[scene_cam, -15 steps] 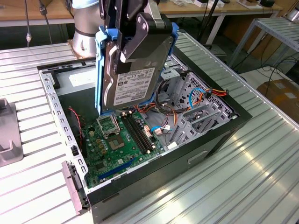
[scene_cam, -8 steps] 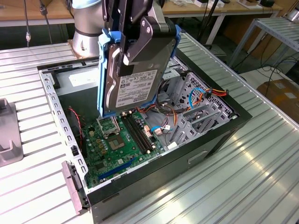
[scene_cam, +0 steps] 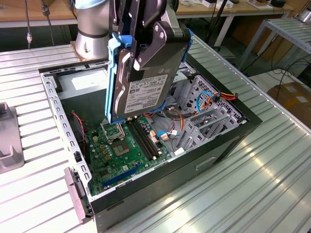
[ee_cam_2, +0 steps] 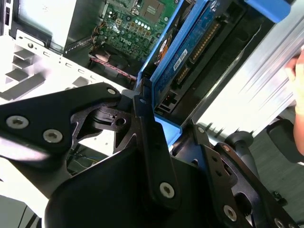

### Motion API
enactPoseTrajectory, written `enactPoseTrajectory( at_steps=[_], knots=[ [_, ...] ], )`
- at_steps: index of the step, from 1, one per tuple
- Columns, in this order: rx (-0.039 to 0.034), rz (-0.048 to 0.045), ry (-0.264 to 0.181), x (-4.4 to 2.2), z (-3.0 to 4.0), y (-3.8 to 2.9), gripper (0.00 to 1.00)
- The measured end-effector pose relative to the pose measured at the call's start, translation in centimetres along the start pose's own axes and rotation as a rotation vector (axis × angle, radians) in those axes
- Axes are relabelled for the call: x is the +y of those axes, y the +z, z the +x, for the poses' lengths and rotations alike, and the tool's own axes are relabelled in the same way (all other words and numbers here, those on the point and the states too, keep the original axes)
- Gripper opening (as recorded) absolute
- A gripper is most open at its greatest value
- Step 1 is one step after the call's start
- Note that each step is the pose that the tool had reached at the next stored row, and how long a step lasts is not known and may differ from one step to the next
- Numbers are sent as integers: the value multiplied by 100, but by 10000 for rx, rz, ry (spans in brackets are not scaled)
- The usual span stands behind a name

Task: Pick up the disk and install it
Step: 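Pick up the disk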

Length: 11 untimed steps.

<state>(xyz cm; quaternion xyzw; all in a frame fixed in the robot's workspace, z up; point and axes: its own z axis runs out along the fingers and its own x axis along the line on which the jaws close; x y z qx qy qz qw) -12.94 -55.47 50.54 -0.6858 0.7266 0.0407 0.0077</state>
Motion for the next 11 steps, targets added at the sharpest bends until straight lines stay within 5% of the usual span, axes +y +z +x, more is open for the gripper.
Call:
enactPoseTrajectory(
  at_steps=[11],
  knots=[
    [-1,0,0,-127,30,23,37]
  ],
)
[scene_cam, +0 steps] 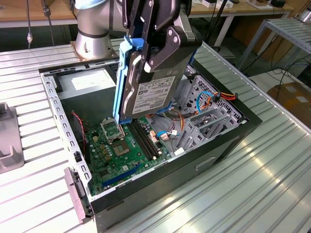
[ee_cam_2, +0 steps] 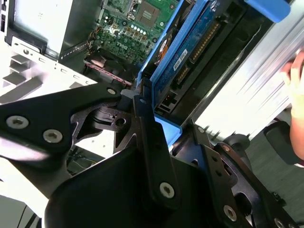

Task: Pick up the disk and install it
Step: 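Pick up the disk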

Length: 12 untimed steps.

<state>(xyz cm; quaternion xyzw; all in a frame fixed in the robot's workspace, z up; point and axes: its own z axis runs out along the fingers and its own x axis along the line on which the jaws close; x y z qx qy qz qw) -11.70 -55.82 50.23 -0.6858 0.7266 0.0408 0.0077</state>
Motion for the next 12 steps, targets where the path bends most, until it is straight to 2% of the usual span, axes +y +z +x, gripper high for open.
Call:
enactPoseTrajectory(
  at_steps=[8,12],
  knots=[
    [-1,0,0,-78,25,12,37],
    [-1,0,0,-96,33,16,37]
  ],
)
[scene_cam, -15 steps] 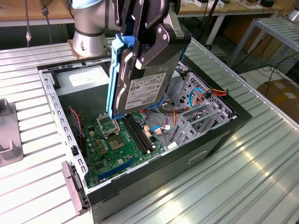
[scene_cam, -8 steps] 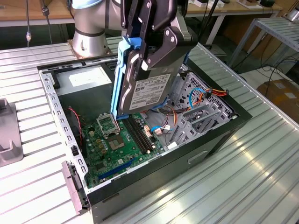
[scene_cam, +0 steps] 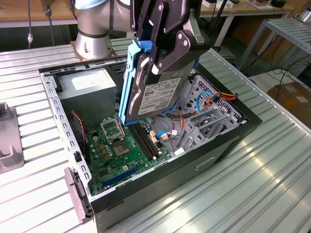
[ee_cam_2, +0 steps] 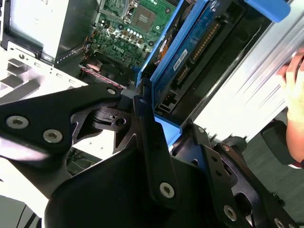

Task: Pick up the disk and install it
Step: 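Pick up the disk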

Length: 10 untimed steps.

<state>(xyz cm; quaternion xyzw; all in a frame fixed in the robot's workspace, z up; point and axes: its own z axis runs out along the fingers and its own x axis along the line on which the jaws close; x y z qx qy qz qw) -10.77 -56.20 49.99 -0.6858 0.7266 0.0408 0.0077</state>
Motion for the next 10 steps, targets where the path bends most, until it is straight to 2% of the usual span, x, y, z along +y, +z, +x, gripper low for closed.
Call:
enactPoseTrajectory(
  at_steps=[10],
  knots=[
    [1,-1,0,-80,21,20,37]
  ],
)
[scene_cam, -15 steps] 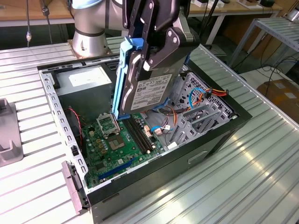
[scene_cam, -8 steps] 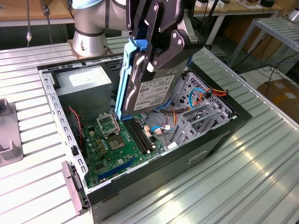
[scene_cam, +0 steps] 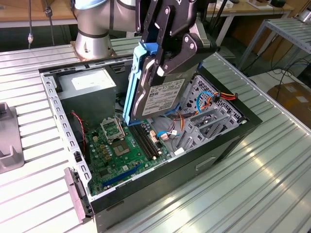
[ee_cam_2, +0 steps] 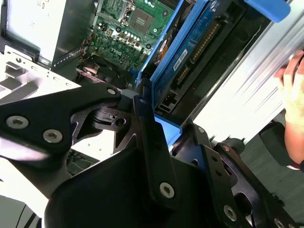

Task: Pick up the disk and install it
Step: 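Pick up the disk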

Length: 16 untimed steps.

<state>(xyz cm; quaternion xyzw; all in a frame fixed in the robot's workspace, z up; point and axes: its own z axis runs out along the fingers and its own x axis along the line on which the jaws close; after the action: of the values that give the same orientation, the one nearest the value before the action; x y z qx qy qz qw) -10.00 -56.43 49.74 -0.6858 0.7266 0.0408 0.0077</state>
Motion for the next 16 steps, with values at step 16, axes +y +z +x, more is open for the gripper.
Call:
enactPoseTrajectory(
  at_steps=[16],
  knots=[
    [0,-1,0,-156,18,22,37]
  ],
)
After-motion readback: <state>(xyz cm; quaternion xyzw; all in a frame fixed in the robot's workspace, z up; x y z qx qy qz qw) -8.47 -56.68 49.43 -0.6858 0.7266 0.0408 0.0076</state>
